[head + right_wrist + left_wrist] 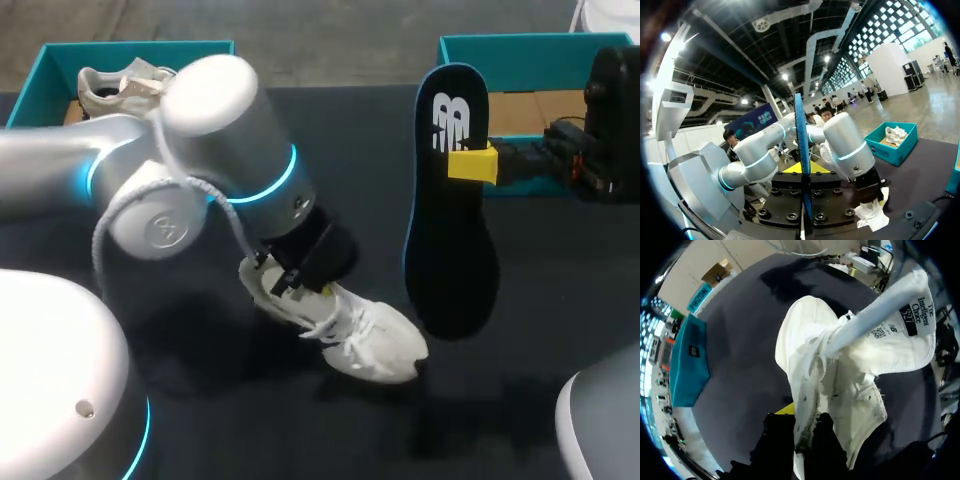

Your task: Take the shoe out of the shoebox, open the shoe tongue, remove and reinsert the insole, then place the shoe into the shoebox

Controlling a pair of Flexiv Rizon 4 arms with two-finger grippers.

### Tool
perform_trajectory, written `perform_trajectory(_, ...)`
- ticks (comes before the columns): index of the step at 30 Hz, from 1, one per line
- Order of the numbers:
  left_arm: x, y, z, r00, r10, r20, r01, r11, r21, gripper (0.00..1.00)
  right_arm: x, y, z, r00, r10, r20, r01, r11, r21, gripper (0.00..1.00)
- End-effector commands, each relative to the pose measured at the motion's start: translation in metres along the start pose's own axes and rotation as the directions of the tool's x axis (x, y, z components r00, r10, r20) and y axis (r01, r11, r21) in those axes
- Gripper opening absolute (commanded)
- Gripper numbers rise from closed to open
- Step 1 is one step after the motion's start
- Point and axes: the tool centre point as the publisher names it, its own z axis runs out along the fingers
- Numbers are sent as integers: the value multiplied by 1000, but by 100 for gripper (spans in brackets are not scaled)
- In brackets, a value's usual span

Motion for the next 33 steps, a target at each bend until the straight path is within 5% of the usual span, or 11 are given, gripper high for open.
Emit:
perform_trajectory(1, 16, 6, -24, 988, 129, 91, -132, 991, 29, 0, 0, -1, 1, 1000, 3, 2, -3, 1000, 1, 0)
perform_trajectory(13, 23, -12, -48, 888, 410, 209, -431, 900, 69, 0, 0, -1, 1, 1000, 3, 2, -3, 1000, 1, 0)
perform_trajectory(27, 23, -12, -48, 888, 410, 209, -431, 900, 69, 0, 0, -1, 1, 1000, 3, 2, -3, 1000, 1, 0)
perform_trajectory(33, 25, -22, -56, 748, 624, 225, -656, 747, 108, 0, 0, -1, 1, 1000, 3, 2, -3, 1000, 1, 0)
